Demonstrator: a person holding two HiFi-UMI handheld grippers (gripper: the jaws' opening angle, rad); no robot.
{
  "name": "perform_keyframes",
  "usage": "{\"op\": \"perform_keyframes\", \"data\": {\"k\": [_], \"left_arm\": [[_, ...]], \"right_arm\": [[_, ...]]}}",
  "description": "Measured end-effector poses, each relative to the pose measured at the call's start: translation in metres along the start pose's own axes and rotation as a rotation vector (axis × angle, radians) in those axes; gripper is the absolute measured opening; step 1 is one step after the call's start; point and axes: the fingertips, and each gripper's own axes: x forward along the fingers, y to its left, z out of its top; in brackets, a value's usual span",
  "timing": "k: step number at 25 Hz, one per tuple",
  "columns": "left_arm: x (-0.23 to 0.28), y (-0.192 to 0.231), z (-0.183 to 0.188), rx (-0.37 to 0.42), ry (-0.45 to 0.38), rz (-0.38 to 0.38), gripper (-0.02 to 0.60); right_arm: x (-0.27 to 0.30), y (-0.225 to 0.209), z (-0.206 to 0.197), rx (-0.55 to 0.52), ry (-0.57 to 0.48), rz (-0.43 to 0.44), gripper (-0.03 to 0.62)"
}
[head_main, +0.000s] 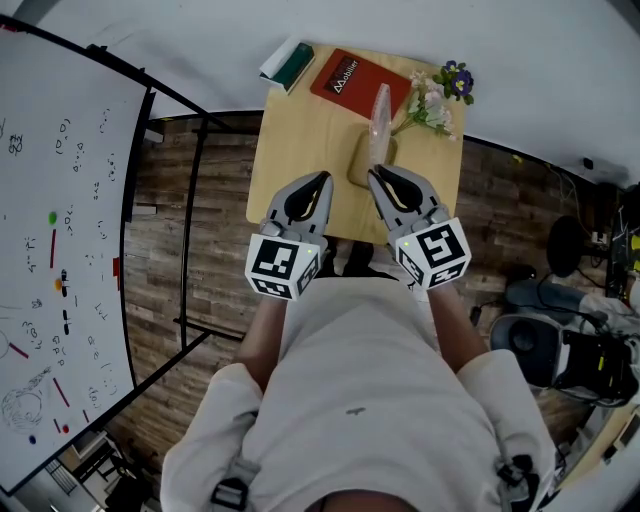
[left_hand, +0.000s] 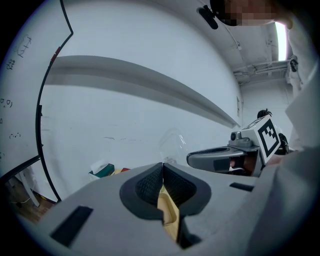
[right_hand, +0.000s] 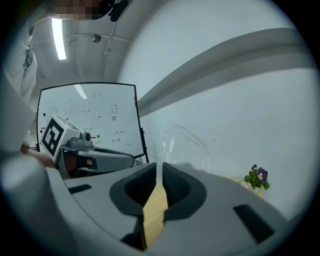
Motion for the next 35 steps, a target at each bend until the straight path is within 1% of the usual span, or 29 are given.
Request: {"op": "perform_keyframes", "data": {"k": [10,24,35], "left_arm": [[-0.0031,0.0004,0.0008,0.001,-0.003,-0.003,0.005],[-0.0023,-0.0039,-0.0016,-0.038,0.014,-0.043,0.003],[-0.0018,-0.0042,-0.0019,-0.03,0.019,-0.039,0.003]], "right_arm": [[0.0004,0.0084,0.0013,-0.045,0.012,0.015,0.041],[-0.0016,0.0077,0.0002,-0.038,0.011,0.011,0.041],[-0.0017,0.0095,-0.0003,-0.043,0.013,0.019,0.041]]}}
